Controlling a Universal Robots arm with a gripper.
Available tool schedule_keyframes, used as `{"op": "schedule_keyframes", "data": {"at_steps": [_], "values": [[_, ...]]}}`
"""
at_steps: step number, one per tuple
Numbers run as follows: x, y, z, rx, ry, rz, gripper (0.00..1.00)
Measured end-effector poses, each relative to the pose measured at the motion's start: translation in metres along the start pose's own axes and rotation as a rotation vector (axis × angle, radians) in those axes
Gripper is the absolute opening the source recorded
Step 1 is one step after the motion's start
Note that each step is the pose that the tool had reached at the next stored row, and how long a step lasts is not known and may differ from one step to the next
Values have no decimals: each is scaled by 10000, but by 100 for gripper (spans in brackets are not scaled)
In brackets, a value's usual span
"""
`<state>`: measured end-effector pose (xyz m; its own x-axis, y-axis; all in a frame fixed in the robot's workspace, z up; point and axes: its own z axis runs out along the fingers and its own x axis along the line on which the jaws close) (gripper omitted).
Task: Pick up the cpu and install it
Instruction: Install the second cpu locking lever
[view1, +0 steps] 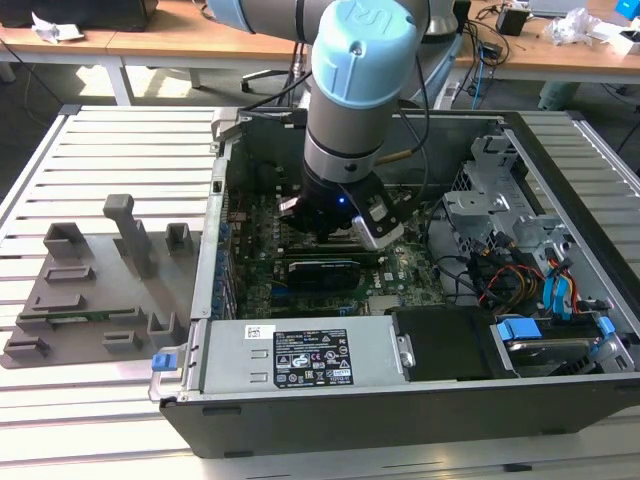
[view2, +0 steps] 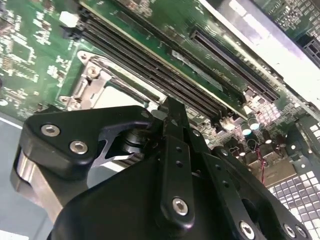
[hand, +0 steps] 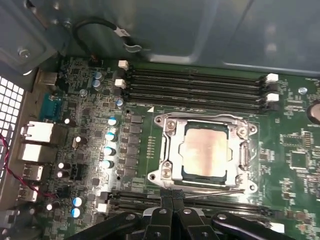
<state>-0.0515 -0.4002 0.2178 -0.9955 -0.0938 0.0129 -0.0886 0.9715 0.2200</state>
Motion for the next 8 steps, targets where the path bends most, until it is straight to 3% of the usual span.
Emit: {"op": "schedule_keyframes", "data": {"at_steps": [4,8], "values": [[61,-5,54,-133,-17,19,11],[87,-9,98,-176,-21,24,11]]}}
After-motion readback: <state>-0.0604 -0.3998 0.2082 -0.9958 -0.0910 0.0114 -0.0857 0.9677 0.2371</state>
